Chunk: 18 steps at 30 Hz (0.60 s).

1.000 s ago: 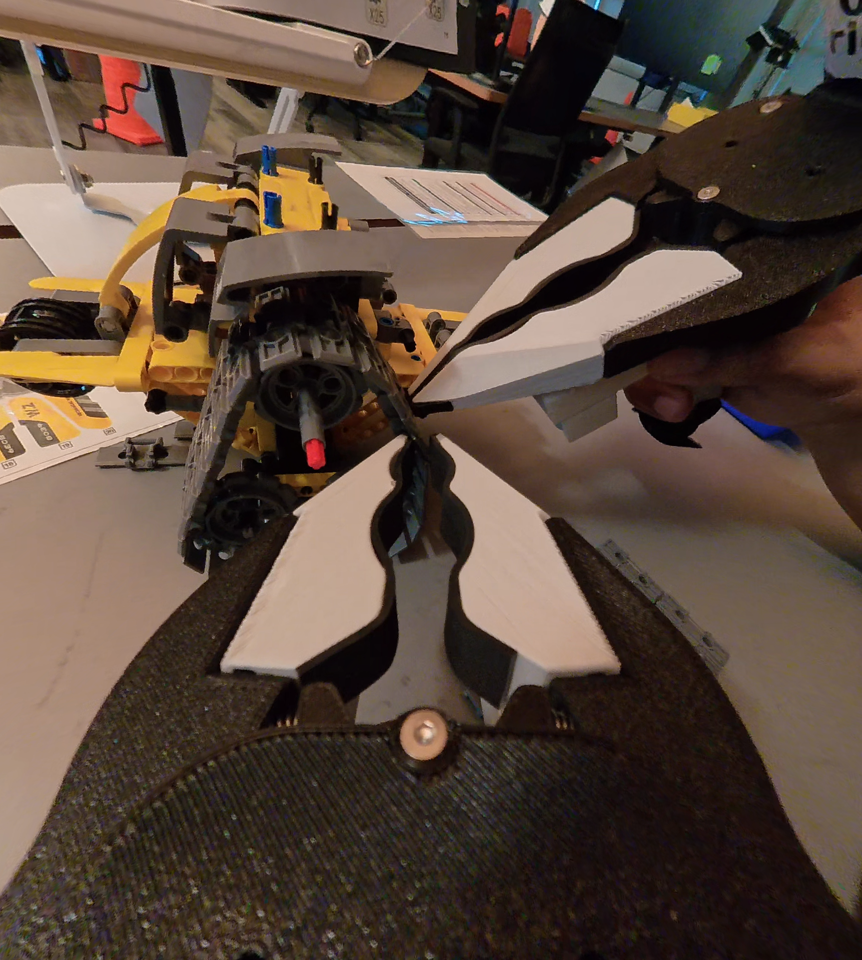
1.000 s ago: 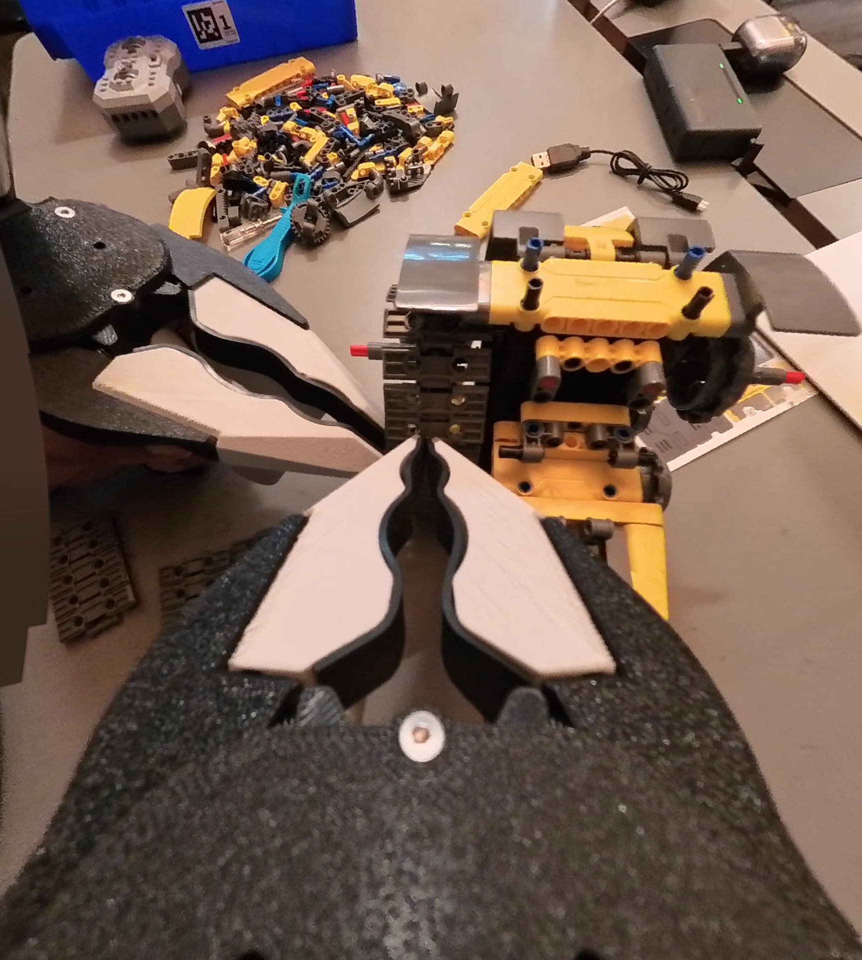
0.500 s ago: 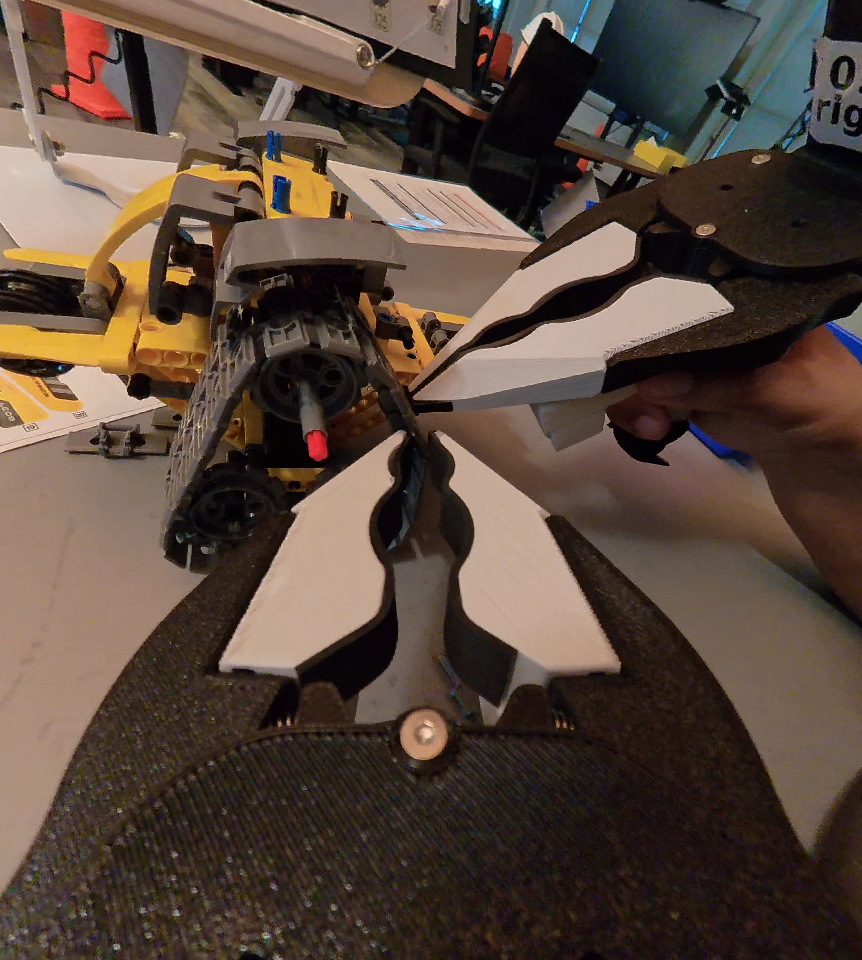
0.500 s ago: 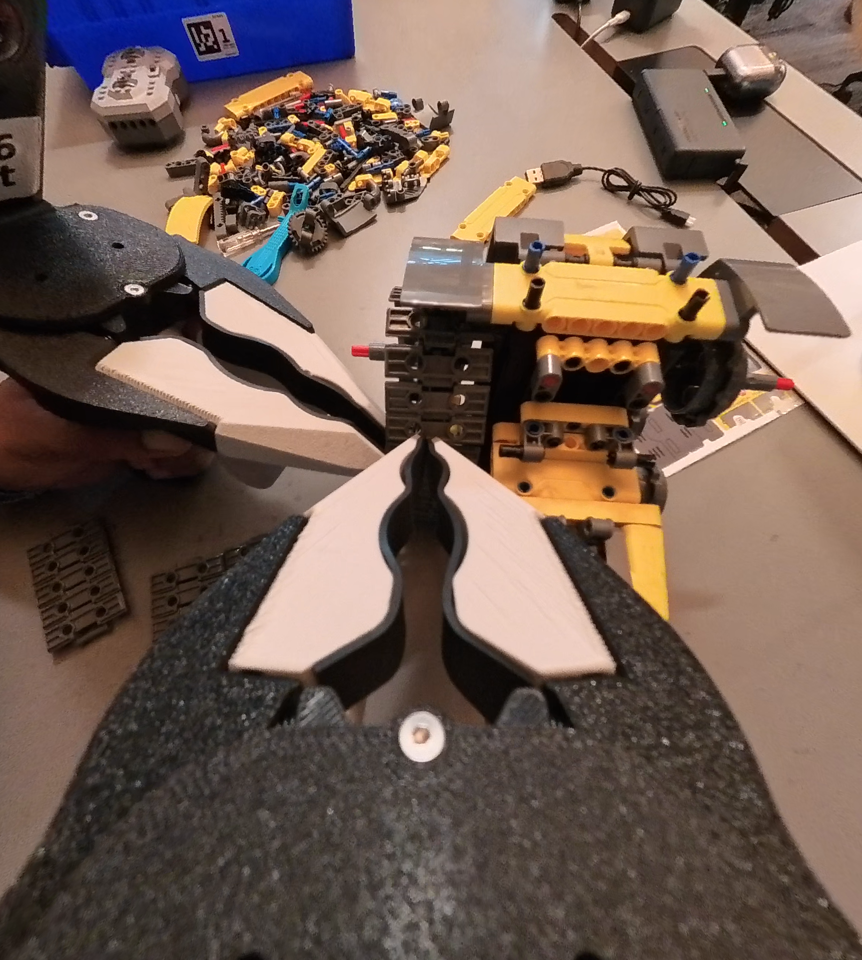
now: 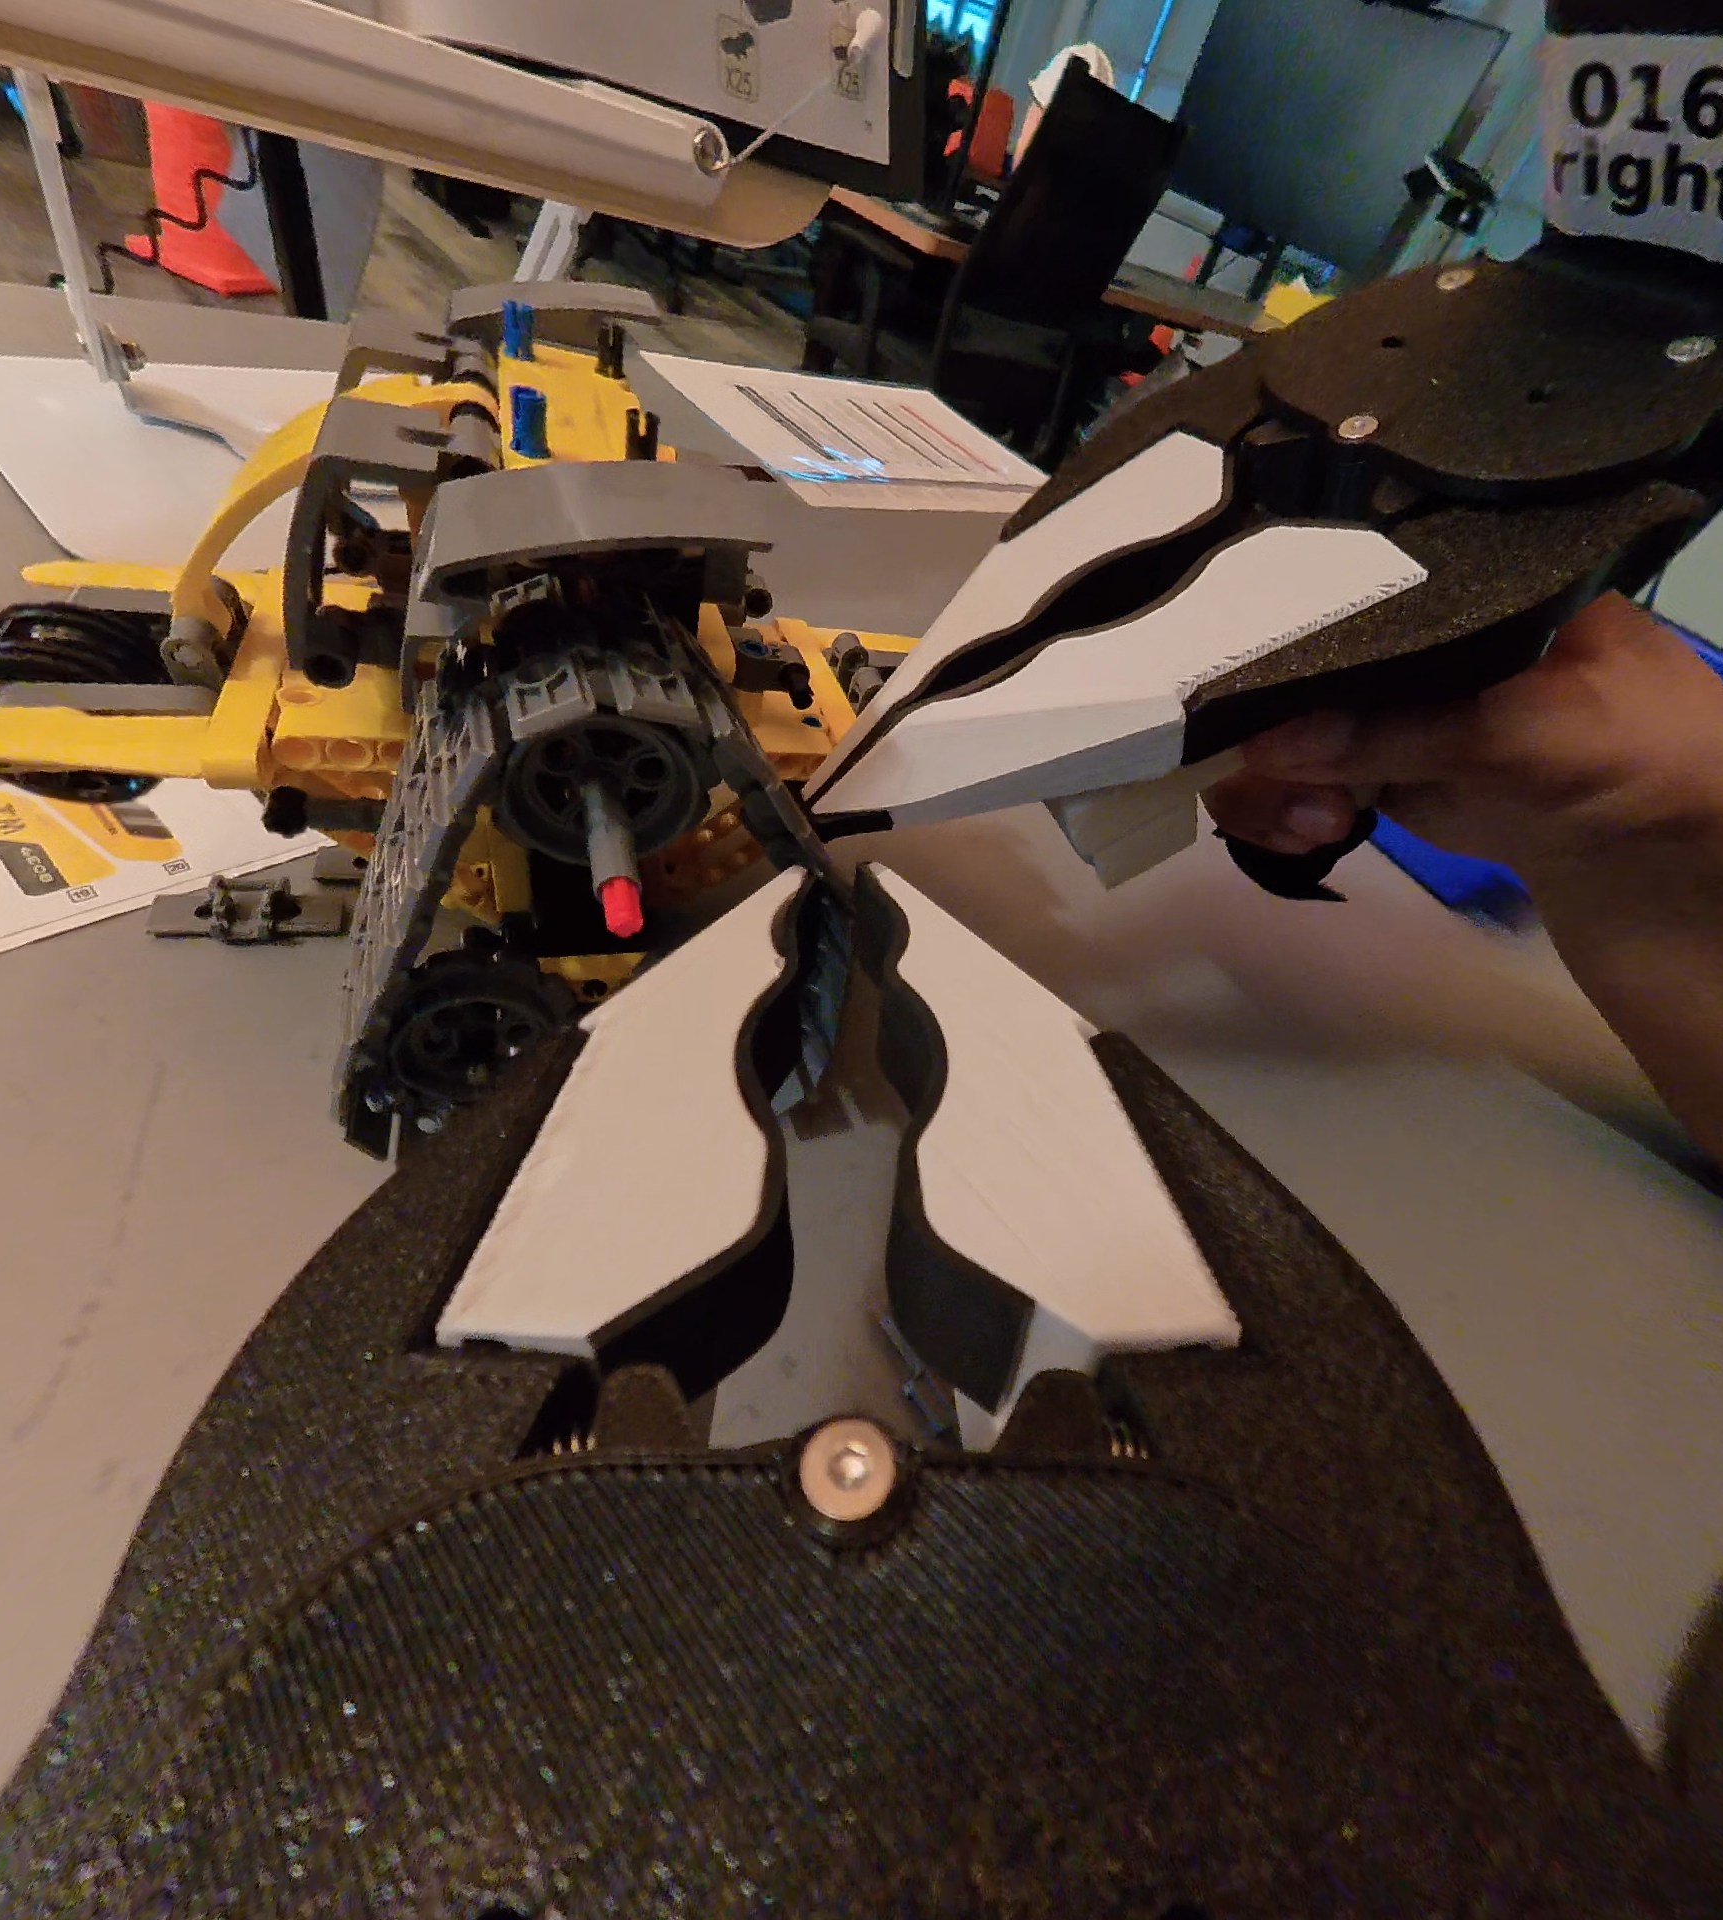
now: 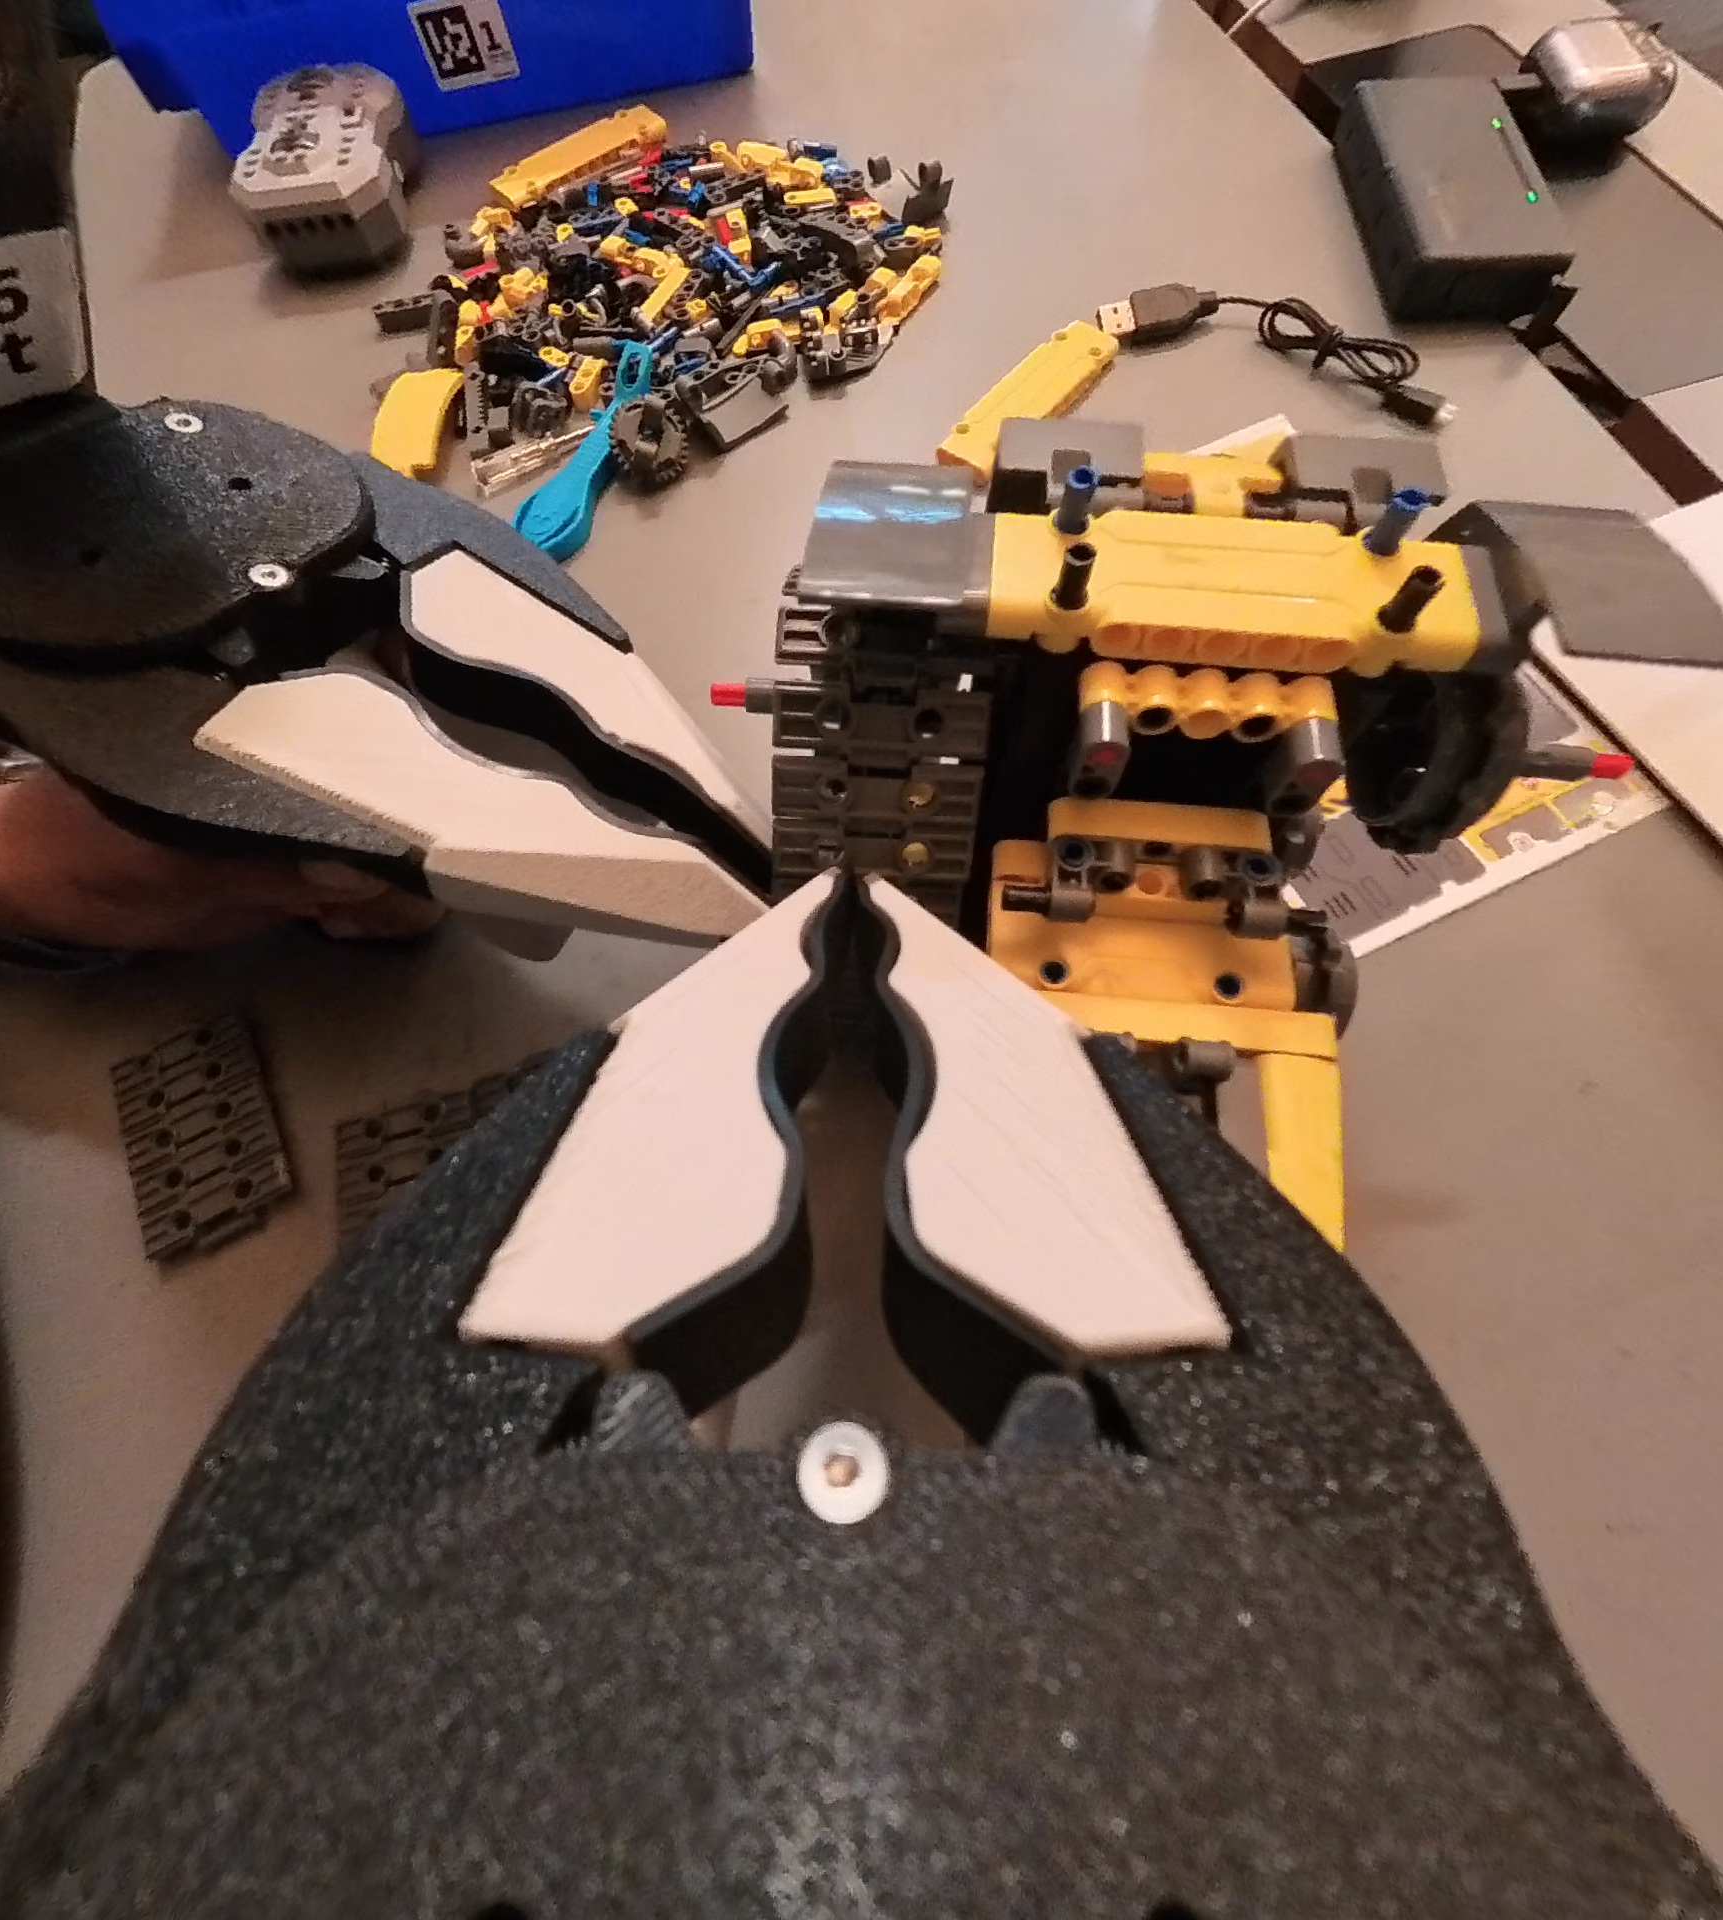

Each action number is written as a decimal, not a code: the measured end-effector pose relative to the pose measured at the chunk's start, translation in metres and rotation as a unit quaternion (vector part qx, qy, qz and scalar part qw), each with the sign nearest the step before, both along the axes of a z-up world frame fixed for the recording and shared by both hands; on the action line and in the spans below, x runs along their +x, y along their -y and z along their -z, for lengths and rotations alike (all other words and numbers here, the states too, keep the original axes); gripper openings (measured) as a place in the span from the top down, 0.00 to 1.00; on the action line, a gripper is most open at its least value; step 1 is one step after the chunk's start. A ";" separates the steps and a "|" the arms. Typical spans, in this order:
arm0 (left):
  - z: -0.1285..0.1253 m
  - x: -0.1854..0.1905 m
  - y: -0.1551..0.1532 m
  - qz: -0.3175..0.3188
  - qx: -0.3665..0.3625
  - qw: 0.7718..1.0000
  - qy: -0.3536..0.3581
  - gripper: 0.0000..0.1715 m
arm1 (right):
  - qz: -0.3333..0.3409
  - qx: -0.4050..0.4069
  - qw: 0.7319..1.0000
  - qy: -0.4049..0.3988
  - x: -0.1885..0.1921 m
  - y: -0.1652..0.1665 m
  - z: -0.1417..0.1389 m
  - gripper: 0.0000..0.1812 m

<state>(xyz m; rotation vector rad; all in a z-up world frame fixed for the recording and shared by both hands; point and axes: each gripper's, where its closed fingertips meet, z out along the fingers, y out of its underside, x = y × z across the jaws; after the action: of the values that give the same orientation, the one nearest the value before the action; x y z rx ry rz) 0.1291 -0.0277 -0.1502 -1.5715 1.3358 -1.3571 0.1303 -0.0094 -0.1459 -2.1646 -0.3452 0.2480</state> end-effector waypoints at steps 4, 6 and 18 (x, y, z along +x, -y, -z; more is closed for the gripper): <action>-0.001 0.000 0.001 0.002 0.014 1.000 0.004 0.98 | -0.012 -0.011 1.000 0.000 0.000 0.001 -0.001 1.00; -0.001 0.001 0.001 0.002 0.022 1.000 0.003 0.98 | -0.017 -0.018 1.000 0.000 0.000 0.001 -0.001 1.00; 0.004 0.004 0.005 0.005 0.094 0.995 -0.013 0.99 | -0.072 -0.081 0.993 0.035 0.002 0.006 0.005 1.00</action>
<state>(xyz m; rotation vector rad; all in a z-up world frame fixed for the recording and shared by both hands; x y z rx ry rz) 0.1330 -0.0324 -0.1540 -1.4609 1.4445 -1.1823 0.1325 -0.0151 -0.1511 -2.3156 -0.5397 0.2907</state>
